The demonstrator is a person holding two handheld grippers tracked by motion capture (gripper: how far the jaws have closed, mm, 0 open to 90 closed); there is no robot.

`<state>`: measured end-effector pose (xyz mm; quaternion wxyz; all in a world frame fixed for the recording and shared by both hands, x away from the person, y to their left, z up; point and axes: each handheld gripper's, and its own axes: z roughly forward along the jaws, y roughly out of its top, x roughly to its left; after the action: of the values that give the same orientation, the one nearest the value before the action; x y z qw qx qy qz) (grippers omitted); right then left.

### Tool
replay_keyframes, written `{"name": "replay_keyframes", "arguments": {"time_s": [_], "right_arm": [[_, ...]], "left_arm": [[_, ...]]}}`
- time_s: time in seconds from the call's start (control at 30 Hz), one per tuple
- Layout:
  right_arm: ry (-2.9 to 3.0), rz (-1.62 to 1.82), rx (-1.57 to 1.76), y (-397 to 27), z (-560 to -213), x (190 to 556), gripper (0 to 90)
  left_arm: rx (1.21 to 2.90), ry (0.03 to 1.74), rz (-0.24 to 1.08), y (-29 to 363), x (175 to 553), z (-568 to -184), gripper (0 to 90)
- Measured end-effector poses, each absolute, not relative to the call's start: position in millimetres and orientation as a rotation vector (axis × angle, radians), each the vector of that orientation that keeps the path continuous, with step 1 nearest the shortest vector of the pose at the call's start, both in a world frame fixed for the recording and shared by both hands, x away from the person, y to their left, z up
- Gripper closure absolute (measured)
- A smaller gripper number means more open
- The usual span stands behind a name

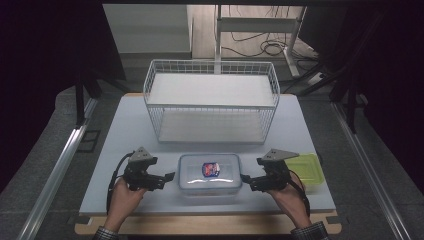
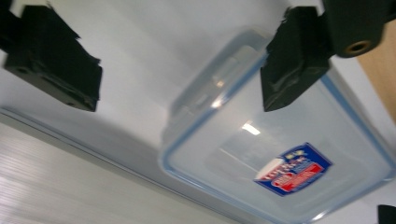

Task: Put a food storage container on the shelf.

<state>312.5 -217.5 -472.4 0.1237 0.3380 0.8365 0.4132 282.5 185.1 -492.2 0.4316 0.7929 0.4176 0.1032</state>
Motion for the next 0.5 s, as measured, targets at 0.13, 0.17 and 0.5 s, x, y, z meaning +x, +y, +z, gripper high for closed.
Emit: {"name": "replay_keyframes", "arguments": {"time_s": [0.13,0.17,0.5], "right_arm": [[2.478,1.206,0.974,-209,-475,314,9.6],[2.478,1.203,0.978,-208,-475,314,9.7],[2.577,1.131,1.03,-187,-477,318,3.2]], "left_arm": [[2.01,1.003,0.243,169,282,-490,9.0],[2.026,0.996,0.246,164,282,-490,8.0],[2.021,1.016,0.105,148,298,-499,1.6]]}}
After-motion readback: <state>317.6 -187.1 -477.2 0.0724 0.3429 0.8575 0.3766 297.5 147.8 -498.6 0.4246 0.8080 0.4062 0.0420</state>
